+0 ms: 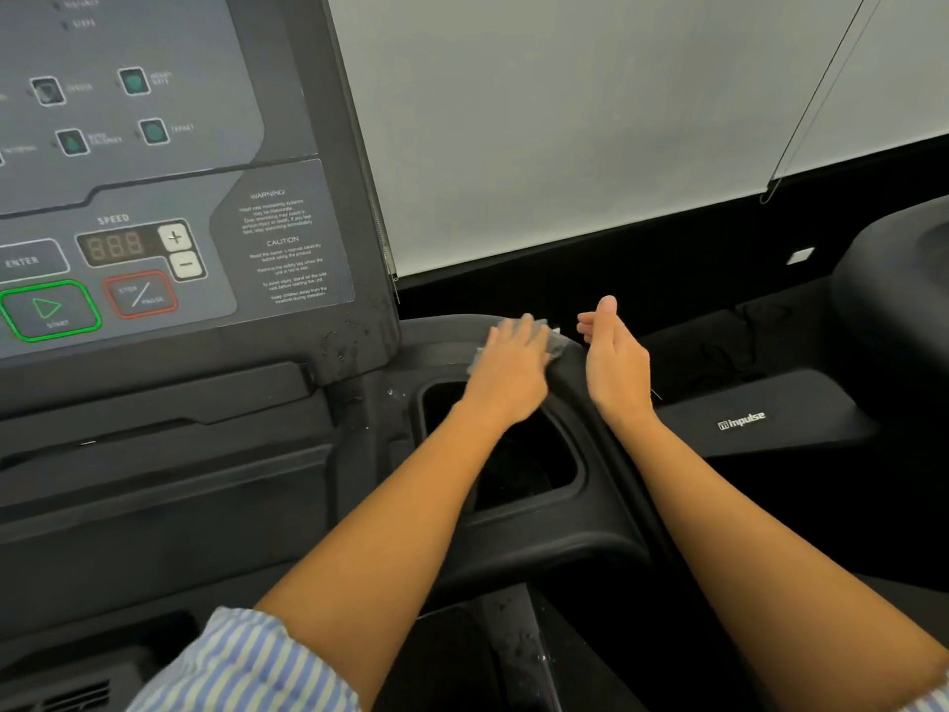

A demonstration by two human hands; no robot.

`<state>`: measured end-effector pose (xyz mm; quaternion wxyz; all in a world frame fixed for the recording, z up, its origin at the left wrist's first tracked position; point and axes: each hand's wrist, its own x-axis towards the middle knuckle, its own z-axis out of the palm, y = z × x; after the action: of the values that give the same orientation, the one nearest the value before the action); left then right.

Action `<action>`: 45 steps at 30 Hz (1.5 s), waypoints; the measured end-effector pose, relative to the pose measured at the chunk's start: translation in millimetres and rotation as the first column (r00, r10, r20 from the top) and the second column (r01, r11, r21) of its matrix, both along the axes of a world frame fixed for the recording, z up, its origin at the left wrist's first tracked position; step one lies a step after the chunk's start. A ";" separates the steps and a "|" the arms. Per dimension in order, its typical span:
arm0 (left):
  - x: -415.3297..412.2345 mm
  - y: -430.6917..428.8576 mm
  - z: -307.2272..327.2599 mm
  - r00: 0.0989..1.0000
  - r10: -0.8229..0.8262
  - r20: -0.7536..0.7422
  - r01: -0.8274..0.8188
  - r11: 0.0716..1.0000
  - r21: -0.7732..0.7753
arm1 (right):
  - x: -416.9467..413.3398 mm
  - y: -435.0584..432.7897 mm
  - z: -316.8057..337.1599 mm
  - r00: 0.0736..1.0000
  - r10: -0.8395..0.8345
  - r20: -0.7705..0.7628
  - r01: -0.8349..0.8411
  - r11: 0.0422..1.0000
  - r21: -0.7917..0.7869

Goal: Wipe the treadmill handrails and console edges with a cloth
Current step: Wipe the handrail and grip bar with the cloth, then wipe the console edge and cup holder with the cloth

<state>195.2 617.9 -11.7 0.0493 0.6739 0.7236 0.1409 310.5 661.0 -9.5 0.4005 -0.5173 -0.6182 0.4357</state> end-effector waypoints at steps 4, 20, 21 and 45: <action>28.4 -8.7 -2.5 0.982 -0.178 0.058 0.171 0.979 0.109 | 1.5 2.3 -2.3 0.992 -0.041 -0.119 0.040 0.999 -0.009; 14.2 -65.3 25.6 0.432 0.138 0.891 -0.503 0.857 0.111 | -7.5 -46.9 5.4 0.956 0.220 -0.195 -0.205 0.974 0.094; 9.6 -68.1 29.9 0.339 0.161 0.927 -0.534 0.844 0.048 | -13.7 -59.2 8.2 0.925 0.331 -0.185 -0.314 0.942 0.117; -85.1 -206.0 13.3 0.584 0.540 0.606 -0.738 0.664 0.120 | -162.6 -91.4 -6.6 0.561 0.372 0.740 -0.748 0.610 0.261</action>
<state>110.1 411.9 1.6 0.0640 0.2924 0.8384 0.4554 147.9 569.6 -16.1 0.1348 -0.2522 -0.9462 0.1513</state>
